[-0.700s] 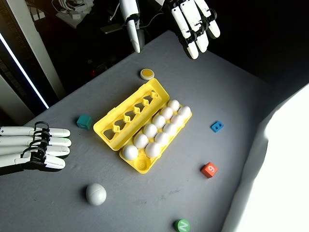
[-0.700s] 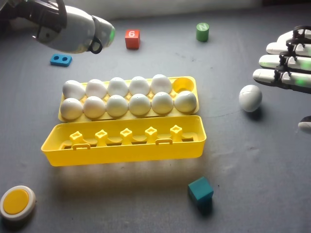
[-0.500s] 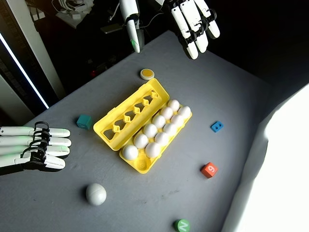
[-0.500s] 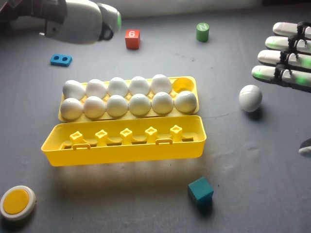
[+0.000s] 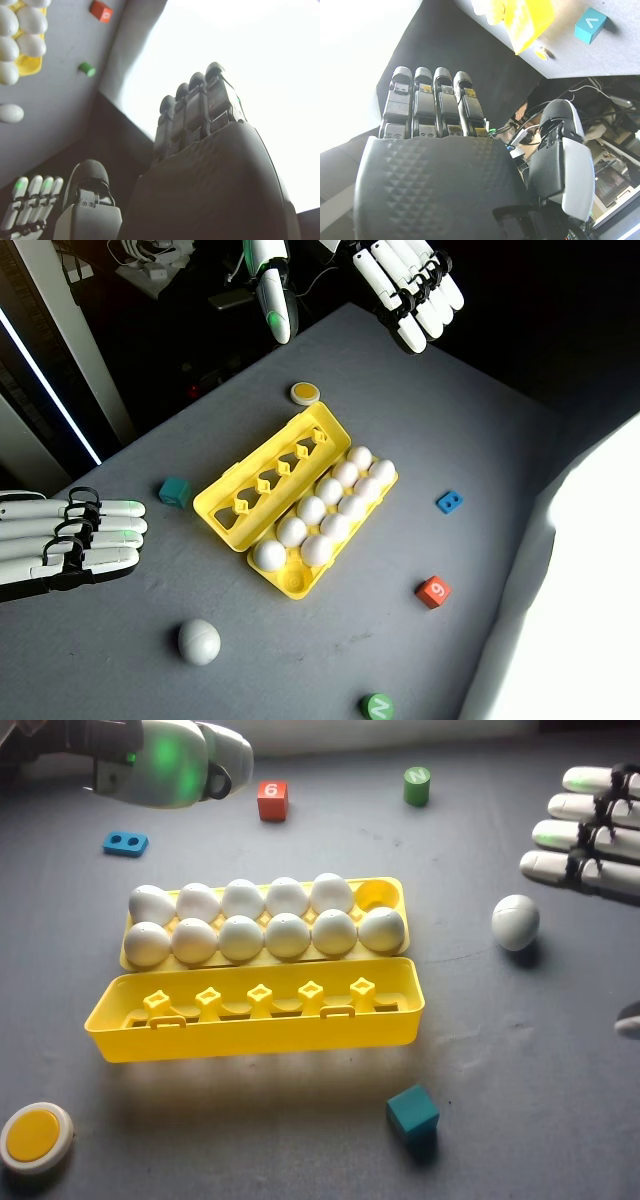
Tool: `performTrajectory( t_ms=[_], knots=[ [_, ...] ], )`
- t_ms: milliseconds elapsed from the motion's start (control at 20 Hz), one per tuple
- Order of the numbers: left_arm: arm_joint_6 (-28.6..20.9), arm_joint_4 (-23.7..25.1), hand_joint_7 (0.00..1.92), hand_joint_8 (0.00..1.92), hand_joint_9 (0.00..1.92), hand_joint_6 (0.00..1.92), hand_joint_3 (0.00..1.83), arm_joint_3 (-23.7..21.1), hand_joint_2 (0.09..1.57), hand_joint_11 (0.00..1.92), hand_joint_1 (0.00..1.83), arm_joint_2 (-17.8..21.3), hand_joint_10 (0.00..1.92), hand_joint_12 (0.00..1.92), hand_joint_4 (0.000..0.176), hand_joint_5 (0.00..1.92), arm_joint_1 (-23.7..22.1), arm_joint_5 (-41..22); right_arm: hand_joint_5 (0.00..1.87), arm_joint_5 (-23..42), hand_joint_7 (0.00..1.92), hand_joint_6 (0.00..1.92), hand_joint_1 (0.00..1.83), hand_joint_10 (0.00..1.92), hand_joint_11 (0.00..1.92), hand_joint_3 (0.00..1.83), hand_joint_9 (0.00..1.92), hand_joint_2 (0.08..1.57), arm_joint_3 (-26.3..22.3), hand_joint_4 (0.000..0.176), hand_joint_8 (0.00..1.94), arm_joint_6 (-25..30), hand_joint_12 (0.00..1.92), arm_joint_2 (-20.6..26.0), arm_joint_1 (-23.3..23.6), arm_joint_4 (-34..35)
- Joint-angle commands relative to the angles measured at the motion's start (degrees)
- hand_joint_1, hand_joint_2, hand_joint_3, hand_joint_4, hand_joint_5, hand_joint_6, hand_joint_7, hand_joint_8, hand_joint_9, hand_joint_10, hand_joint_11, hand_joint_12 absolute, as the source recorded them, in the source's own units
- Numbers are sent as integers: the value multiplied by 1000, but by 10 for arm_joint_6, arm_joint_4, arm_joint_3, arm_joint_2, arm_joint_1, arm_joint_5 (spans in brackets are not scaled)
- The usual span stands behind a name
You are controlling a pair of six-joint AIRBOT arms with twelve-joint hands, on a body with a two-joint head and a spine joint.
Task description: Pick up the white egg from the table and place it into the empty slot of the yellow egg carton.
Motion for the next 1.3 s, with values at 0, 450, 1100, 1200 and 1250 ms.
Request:
performTrajectory(
  t_ms=[0,450,1100,1200,1250],
  knots=[
    [-2,52,77,6,51,5,11,-2,1162,11,0,2,8,7,0,98,-12,8,137,54,107,14,38,12,36,0,74,1085,0,0,13,2,22,2,11,34],
    [0,47,71,4,44,3,6,-2,1166,10,0,-1,5,4,0,78,-15,-3,121,-64,92,1,32,2,26,0,56,1087,0,0,2,29,25,-5,79,49],
    [-2,41,73,3,40,4,6,-2,1177,0,0,0,2,1,0,86,-17,1,225,-16,0,20,261,0,54,0,0,809,110,118,0,69,31,-83,89,-48],
    [-3,39,80,5,46,7,5,-2,1178,3,0,0,4,2,0,94,-18,1,261,-34,0,9,275,0,29,0,0,788,134,123,0,62,29,-102,94,-53],
    [-4,38,88,8,56,9,5,-2,1178,12,0,0,8,6,0,102,-18,1,275,-40,0,9,322,0,5,0,0,783,145,109,0,56,19,-111,95,-53]
  ],
)
